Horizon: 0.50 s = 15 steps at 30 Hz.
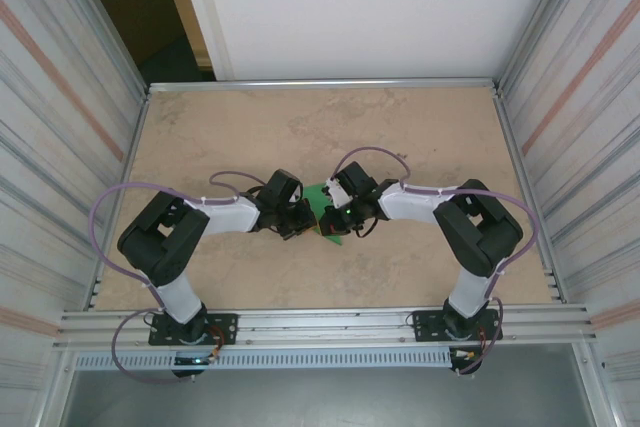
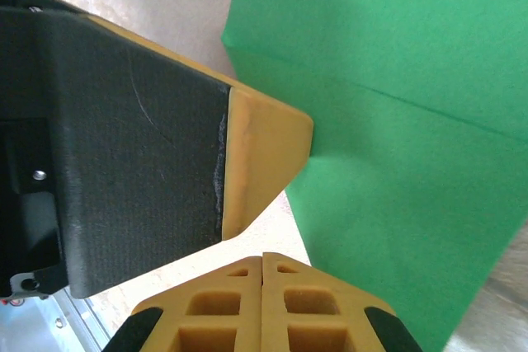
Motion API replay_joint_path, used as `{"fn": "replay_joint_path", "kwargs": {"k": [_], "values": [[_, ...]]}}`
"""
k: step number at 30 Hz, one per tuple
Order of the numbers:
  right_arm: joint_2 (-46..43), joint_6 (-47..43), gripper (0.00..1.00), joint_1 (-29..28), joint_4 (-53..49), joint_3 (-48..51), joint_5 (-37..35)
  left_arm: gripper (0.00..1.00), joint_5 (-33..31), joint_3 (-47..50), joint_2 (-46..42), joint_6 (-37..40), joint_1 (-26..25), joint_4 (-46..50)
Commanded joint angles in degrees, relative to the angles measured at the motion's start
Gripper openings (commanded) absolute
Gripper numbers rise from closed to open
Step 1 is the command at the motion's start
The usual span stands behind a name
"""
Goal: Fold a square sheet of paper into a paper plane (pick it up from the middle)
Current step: Third fold the triangle at the center of the table.
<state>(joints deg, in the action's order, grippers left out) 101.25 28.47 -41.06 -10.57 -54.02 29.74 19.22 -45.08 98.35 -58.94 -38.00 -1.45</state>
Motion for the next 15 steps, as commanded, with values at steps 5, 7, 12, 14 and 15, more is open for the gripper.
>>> {"fn": "replay_joint_path", "kwargs": {"k": [5,7,12,14,15], "values": [[2.4,-0.4,0.01,-0.3,-0.5,-1.3,0.7,0.05,-3.4,1.6,3.2,0.8,-0.4,7.5],[2.9,-0.3,0.01,-0.2,-0.8,-1.1,0.9,0.05,-3.5,1.4,3.3,1.0,-0.3,7.9],[2.9,-0.4,0.01,0.0,-0.7,0.0,1.0,0.05,-3.3,1.3,3.3,1.1,-0.3,8.1],[2.9,-0.4,0.01,0.2,-0.7,0.2,1.2,0.05,-3.3,1.2,3.4,1.1,-0.3,8.1],[2.9,-0.4,0.01,0.2,-0.6,0.3,1.2,0.05,-3.3,1.3,3.4,1.1,-0.3,8.1]]}}
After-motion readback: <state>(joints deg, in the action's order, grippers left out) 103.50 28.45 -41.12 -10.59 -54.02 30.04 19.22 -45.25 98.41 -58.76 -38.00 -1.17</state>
